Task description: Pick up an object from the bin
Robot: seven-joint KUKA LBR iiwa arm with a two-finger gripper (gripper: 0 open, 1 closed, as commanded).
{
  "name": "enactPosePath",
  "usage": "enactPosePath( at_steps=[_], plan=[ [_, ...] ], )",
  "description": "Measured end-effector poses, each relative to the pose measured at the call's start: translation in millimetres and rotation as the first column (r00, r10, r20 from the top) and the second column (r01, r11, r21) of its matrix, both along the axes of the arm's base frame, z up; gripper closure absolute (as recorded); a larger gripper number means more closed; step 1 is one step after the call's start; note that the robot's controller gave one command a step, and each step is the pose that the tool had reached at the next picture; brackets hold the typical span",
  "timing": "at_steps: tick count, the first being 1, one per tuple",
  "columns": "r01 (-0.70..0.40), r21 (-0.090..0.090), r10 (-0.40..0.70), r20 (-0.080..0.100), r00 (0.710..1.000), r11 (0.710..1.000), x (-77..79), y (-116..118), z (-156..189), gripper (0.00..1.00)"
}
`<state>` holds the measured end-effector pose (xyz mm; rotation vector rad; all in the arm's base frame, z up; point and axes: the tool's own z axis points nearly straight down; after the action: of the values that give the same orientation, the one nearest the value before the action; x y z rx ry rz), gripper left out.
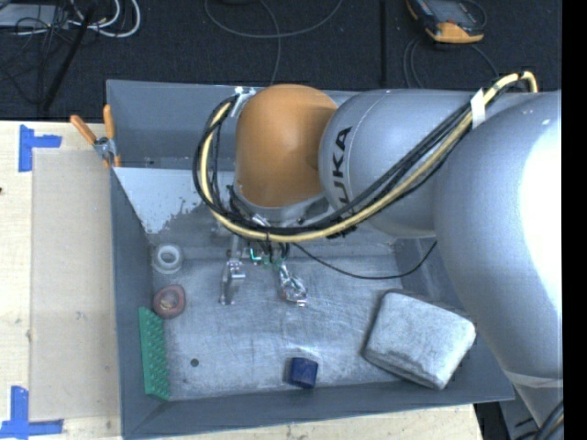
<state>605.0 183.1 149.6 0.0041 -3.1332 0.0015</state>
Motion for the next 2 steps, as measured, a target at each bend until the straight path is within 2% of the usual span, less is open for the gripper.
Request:
enactPosePath(
  at_steps=[1, 2],
  plan=[
    [-0.112, 0.000, 0.112, 0.005, 0.994, 0.994, 15.5, -86.0, -23.2, 0.00],
    [-0.341, 0.003, 0.341, 0.014, 0.940, 0.940, 4.2, -127.8, -76.8, 0.00]
  ],
)
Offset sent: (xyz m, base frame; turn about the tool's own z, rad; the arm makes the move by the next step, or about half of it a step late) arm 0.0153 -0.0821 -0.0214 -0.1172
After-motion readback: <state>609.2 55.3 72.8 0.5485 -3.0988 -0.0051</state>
